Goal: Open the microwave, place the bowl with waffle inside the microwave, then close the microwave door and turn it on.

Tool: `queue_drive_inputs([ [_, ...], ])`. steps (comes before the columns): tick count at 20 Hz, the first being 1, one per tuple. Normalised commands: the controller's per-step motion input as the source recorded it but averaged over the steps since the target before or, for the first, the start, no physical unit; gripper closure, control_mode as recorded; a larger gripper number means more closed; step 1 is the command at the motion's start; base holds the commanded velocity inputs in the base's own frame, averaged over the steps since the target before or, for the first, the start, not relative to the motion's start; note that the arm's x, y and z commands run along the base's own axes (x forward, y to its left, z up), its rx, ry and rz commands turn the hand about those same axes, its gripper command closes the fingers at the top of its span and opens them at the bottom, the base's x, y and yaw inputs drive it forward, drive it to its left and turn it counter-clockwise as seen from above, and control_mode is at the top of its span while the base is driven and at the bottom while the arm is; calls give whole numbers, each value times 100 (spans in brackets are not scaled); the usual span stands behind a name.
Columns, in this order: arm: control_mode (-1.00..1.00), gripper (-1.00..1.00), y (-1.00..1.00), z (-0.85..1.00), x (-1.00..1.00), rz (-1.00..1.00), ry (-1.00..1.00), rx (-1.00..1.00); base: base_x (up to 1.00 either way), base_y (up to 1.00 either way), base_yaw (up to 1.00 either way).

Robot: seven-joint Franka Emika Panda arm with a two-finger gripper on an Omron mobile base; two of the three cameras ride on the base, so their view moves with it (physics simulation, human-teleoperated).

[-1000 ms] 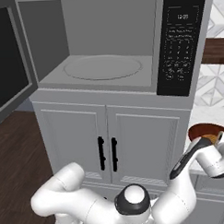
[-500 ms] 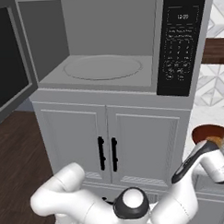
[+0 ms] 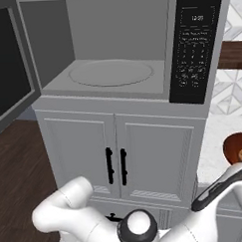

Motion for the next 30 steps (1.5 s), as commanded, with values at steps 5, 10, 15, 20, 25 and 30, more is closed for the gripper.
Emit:
queue_drive_inputs([
  [5, -100, 100, 1, 56, -87, 0, -2, 0, 0, 0, 0],
  [10, -100, 100, 49, 57, -66, 1, 0, -2, 0, 0, 0],
  [15, -100, 100, 76, 51, -67, 5, -1, -8, 0, 0, 0],
  [20, -100, 100, 73, 57, -56, 4, 0, -8, 0, 0, 0],
  [25, -100, 100, 75, 52, -62, 2, 0, -8, 0, 0, 0],
  [30, -100, 100, 52, 71, -59, 2, 0, -5, 0, 0, 0],
])
